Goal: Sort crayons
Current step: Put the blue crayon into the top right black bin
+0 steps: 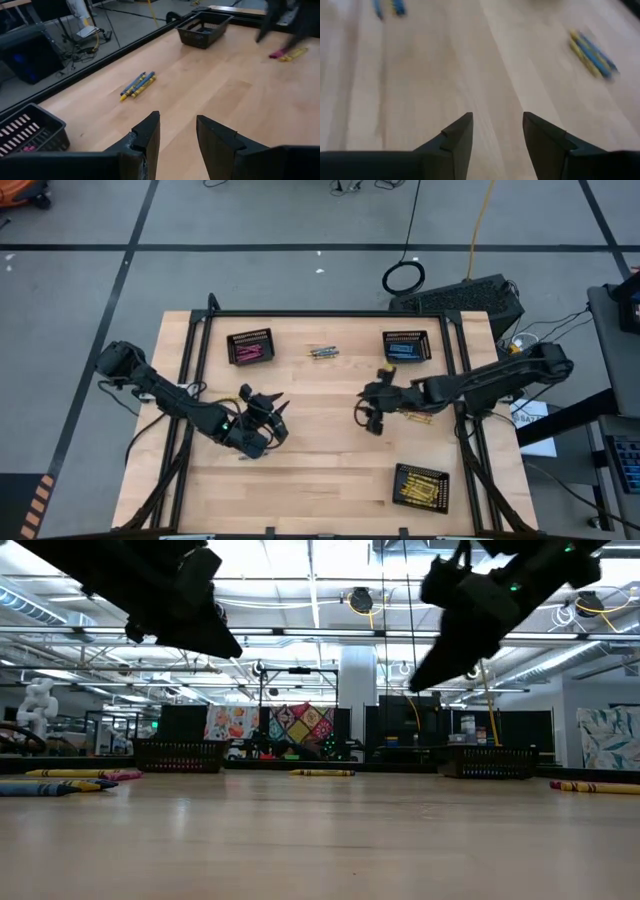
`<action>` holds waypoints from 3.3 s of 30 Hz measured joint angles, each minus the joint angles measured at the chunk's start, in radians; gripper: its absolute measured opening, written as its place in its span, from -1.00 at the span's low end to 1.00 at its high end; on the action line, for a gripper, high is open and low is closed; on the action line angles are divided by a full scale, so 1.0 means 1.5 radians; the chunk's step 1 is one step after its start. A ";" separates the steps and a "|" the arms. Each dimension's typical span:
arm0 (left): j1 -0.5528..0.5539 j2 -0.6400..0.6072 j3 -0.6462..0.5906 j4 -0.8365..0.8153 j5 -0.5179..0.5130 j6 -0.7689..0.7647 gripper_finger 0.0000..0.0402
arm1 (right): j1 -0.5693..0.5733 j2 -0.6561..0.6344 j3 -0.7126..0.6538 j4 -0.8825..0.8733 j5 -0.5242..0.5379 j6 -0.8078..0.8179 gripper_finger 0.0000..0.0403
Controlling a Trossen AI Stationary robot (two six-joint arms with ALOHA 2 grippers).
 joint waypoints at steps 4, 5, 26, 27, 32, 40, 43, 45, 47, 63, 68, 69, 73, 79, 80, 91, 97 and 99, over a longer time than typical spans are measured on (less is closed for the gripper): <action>0.018 0.000 0.000 0.002 0.015 0.012 -0.34 | 0.010 0.071 0.000 0.105 -0.035 -0.032 -0.23; 0.019 0.000 0.000 0.003 0.030 0.031 -0.34 | 0.013 0.083 0.000 0.110 -0.038 -0.030 -0.24; -0.149 -0.005 0.099 -0.337 0.615 -0.029 -0.34 | 0.026 0.166 0.000 0.232 -0.021 -0.015 -0.29; -0.159 -0.005 0.094 -0.345 0.618 -0.044 -0.34 | 0.025 0.169 0.000 0.240 -0.021 -0.021 -0.29; -0.202 -0.004 0.073 -0.365 0.612 -0.078 -0.34 | 0.026 0.183 0.000 0.263 -0.022 -0.042 -0.29; -0.196 0.010 0.024 -0.350 0.557 -0.077 -0.34 | 0.020 0.189 0.000 0.265 -0.024 -0.054 -0.29; -0.189 0.022 0.023 -0.337 0.554 -0.075 -0.34 | 0.020 0.189 0.000 0.265 -0.024 -0.054 -0.29; -0.185 0.028 0.023 -0.336 0.553 -0.070 -0.34 | 0.020 0.189 0.000 0.265 -0.025 -0.053 -0.29; -0.182 0.039 0.023 -0.319 0.553 -0.053 -0.34 | 0.020 0.189 0.000 0.265 -0.025 -0.053 -0.29; -0.175 0.110 0.025 -0.274 0.562 -0.024 -0.42 | 0.020 0.187 0.000 0.256 -0.025 -0.053 -0.29; -0.175 0.111 0.025 -0.272 0.582 -0.042 -0.73 | 0.020 0.137 0.000 0.122 -0.022 -0.029 -0.29; -0.175 0.111 0.025 -0.270 0.584 -0.042 -0.81 | 0.022 0.123 0.000 0.094 -0.022 -0.023 -0.29; -0.169 0.110 0.023 -0.252 0.586 -0.042 -0.96 | 0.041 0.088 0.000 0.074 -0.017 -0.031 -0.29; -0.143 0.087 0.025 -0.169 0.508 -0.026 -0.95 | 0.070 0.118 -0.027 0.258 -0.009 -0.130 -0.29; -0.138 0.080 0.025 -0.151 0.472 -0.005 -0.95 | 0.072 0.129 -0.035 0.297 -0.010 -0.150 -0.29; -0.051 0.078 0.025 0.375 0.348 0.475 -0.95 | 0.097 0.149 -0.111 0.606 -0.012 -0.225 -0.29; -0.009 0.077 0.025 0.570 0.360 0.637 -0.95 | 0.099 0.146 -0.110 0.773 -0.127 -0.252 -0.29; -0.003 0.077 0.025 0.611 0.369 0.666 -0.95 | 0.099 0.146 -0.110 0.830 -0.149 -0.247 -0.29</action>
